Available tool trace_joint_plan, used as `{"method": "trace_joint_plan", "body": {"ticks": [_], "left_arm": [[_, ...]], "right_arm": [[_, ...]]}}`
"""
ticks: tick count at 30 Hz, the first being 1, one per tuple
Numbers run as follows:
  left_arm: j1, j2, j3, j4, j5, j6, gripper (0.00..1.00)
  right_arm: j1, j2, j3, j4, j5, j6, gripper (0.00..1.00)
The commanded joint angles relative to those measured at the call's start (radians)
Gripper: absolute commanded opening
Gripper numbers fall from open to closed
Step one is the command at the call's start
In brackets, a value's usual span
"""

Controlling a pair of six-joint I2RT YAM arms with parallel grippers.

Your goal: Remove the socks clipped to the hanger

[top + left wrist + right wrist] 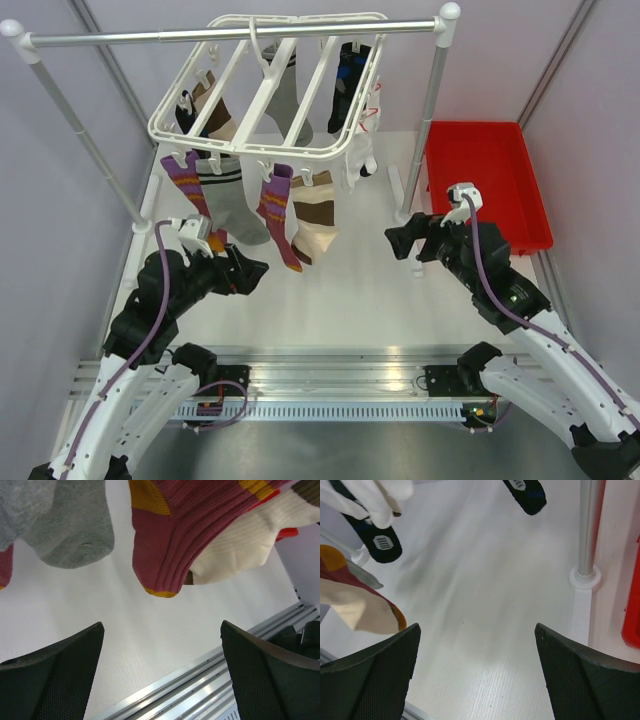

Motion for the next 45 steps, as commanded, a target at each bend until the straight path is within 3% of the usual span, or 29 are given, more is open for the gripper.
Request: {"method": "trace_joint_plan", "body": {"ticks": [1, 6, 8, 18, 26, 29, 32, 33, 36, 39, 41, 45], "left_arm": [[-0.005, 0.0, -0.014, 0.077, 0.098, 0.011, 1.0], [-0.005, 0.019, -0.06, 0.267, 0.279, -0.1, 0.99], [-0.007, 0.02, -0.071, 0.307, 0.295, -0.138, 0.99], [-0.016, 0.077, -0.107, 0.496, 0.378, -0.238, 0.99], [-0.022, 0.092, -0.107, 0.511, 0.365, -0.229, 0.99], [-0.025, 0.099, -0.113, 0.528, 0.358, -0.232, 0.99], [-0.029, 0.111, -0.113, 0.539, 0.353, -0.235, 0.99], [-0.033, 0.115, -0.113, 0.545, 0.346, -0.233, 0.99], [-0.037, 0.125, -0.114, 0.557, 0.33, -0.224, 0.99], [-0.04, 0.145, -0.122, 0.583, 0.333, -0.217, 0.99], [-0.042, 0.162, -0.123, 0.607, 0.338, -0.206, 0.99], [-0.045, 0.189, -0.131, 0.64, 0.353, -0.18, 0.99]], "right_arm": [[0.006, -0.04, 0.035, 0.084, -0.082, -0.053, 0.98], [0.018, 0.032, 0.047, 0.239, -0.311, -0.067, 0.98], [0.052, 0.068, 0.064, 0.283, -0.329, -0.078, 0.98], [0.317, 0.318, 0.069, 0.476, -0.185, -0.134, 0.97], [0.335, 0.434, 0.015, 0.705, -0.154, -0.056, 0.94], [0.336, 0.465, 0.012, 0.767, -0.15, -0.021, 0.84], [0.338, 0.476, -0.005, 0.81, -0.119, 0.007, 0.66], [0.336, 0.473, -0.011, 0.816, -0.104, 0.013, 0.5], [0.336, 0.433, -0.02, 0.807, -0.061, 0.022, 0.22], [0.336, 0.392, 0.036, 0.678, -0.053, 0.008, 0.14], [0.338, 0.367, 0.085, 0.555, -0.046, 0.007, 0.12], [0.336, 0.321, 0.11, 0.475, -0.096, 0.05, 0.13]]}}
